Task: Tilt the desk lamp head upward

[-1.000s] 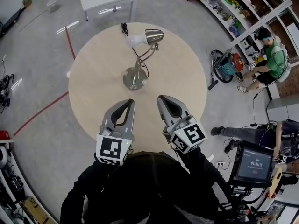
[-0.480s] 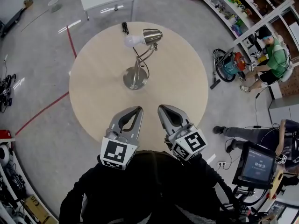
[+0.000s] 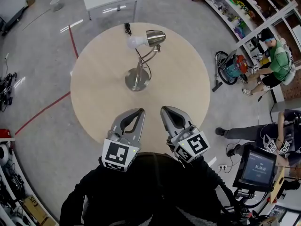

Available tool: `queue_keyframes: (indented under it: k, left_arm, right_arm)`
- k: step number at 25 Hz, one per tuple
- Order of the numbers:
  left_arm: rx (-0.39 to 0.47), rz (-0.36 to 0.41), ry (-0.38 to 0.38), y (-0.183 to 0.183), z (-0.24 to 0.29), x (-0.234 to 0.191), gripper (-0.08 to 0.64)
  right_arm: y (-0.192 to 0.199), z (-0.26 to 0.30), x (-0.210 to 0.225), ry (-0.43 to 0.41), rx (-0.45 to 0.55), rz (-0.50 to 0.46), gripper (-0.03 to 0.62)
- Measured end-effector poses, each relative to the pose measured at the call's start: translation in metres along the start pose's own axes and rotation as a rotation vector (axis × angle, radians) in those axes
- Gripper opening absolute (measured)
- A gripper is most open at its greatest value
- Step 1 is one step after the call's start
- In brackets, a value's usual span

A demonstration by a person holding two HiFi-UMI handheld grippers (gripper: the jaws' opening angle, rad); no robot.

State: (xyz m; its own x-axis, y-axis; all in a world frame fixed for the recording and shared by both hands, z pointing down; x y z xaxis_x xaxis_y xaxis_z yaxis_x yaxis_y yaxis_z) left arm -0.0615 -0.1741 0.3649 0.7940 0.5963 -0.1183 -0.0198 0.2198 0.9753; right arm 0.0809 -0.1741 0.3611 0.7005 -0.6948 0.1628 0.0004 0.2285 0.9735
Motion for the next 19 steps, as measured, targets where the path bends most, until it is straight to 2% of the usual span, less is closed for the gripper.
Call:
queue_keyframes:
  k: [19]
  left_arm:
    - [-0.019,-0.013,0.004,0.0033,-0.0002,0.0007,0.006]
  right_arm:
    - [-0.0032,-0.0006,0.0024,0.013,-0.001,0.000,0.005]
Point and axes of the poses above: the fingertips, and each gripper's own axes: z forward along the fingers, x to its right, y out of its underside, the point moved 6 cm from there along -z, backward along the fingers, and after that the axes turned 6 degrees about -y, right-handed, at the moved point
